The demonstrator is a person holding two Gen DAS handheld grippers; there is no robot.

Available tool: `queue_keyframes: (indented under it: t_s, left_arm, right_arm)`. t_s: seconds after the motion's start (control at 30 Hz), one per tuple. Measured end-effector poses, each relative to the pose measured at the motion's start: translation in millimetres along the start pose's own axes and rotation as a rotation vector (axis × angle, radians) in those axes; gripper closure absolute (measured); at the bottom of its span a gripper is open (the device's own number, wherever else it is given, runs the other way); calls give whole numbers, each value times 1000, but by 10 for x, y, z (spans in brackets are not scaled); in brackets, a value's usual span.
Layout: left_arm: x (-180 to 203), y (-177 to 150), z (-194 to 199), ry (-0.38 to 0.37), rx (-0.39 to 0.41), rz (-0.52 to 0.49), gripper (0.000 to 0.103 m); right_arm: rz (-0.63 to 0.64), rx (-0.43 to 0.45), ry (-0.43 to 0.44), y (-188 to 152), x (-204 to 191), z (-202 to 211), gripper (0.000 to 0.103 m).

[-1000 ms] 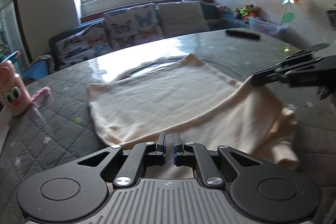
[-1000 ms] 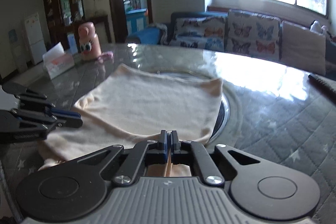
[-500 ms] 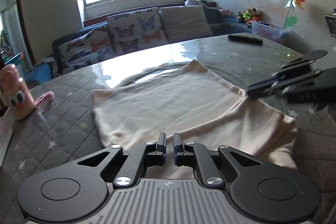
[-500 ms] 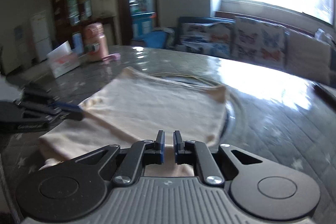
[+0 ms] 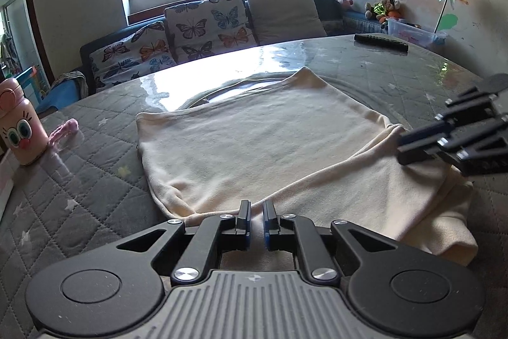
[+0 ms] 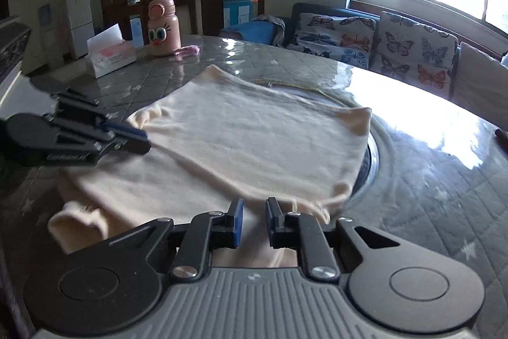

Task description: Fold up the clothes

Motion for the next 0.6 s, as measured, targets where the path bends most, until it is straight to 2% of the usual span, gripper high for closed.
queue_keyframes:
  t_s: [0.13,0.4,0.6]
  left_arm:
    - [-5,0,16,-2,0,-1,93]
    - [47,-6,116,1,8,-22,91]
    - [132,-205,483,-21,7,-109,79]
  right_arm:
    - [14,2,16,-154,7,128,87]
    - [-65,6,-6,-248,123,236,87]
    - [-52,69,-10,-179,93,405,84]
Point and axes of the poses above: each gripper's, at about its wrist camera, not at the fingertips, and z roughly against the way its jaws point, x to its right, y to its top, the point moved 1 cm from there along -z, roughly the way its jaws point, and after that the axes turned 8 degrees about -y, right-handed, at the moved point
